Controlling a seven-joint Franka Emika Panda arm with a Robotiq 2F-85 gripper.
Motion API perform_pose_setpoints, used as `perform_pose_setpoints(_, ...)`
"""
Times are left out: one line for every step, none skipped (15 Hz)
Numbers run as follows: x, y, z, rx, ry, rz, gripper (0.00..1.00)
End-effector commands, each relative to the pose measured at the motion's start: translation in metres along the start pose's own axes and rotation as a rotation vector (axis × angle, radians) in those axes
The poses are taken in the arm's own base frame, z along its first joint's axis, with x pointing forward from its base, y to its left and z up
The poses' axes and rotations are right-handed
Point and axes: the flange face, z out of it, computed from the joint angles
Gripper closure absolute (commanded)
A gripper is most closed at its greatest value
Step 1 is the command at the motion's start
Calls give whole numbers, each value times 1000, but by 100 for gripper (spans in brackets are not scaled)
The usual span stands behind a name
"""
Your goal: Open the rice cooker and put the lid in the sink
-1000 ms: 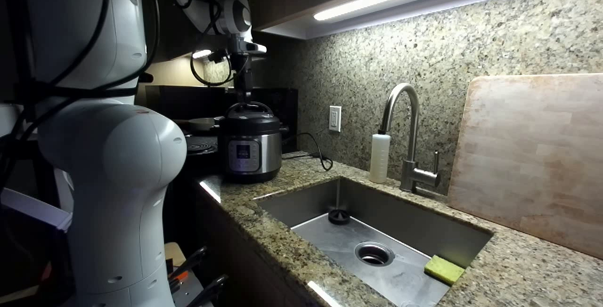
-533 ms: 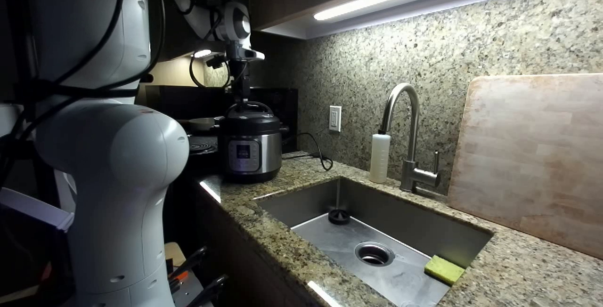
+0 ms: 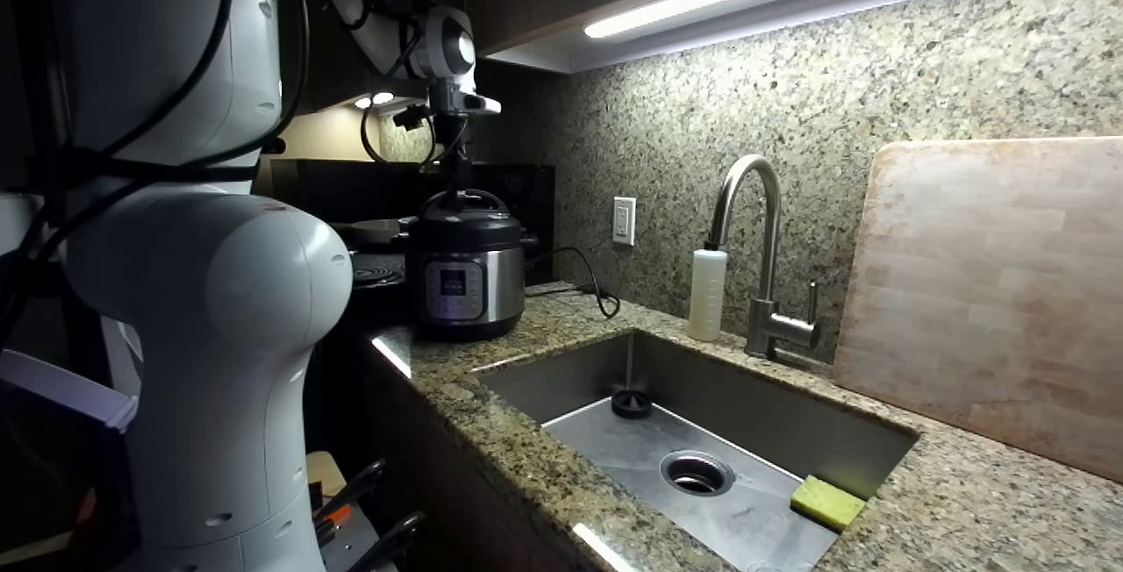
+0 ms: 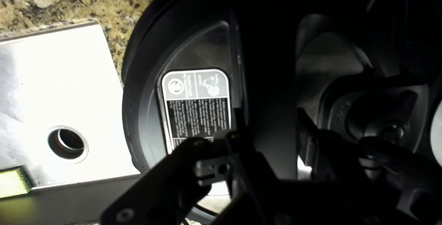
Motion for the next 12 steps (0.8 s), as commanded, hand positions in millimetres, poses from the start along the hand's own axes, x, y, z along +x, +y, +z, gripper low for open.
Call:
perform_pose_setpoints(-5,1,-1,-5,24,18,88)
perform_pose_setpoints(-6,1,0,-6,24,16,90)
perform_pose_setpoints(-6,0,0,-6,28,14,87)
perform_pose_setpoints(-7,0,0,-7,30,14,91)
perform_pose_setpoints(-7,0,0,-7,32,13,93)
perform_pose_setpoints(-8,1,-1,-4,31,13,96)
perform_pose_setpoints(-8,0,-4,-1,35,11,92)
perform_pose_setpoints(-8,1,-6,0,41,11,91)
perform_pose_setpoints(-9,1,-10,5,46,10,90)
perform_pose_setpoints(-10,1,-13,7,51,9,91)
perform_pose_setpoints(-11,1,-16,9,58,8,90)
perform_pose_setpoints(-11,1,-18,11,63,7,91)
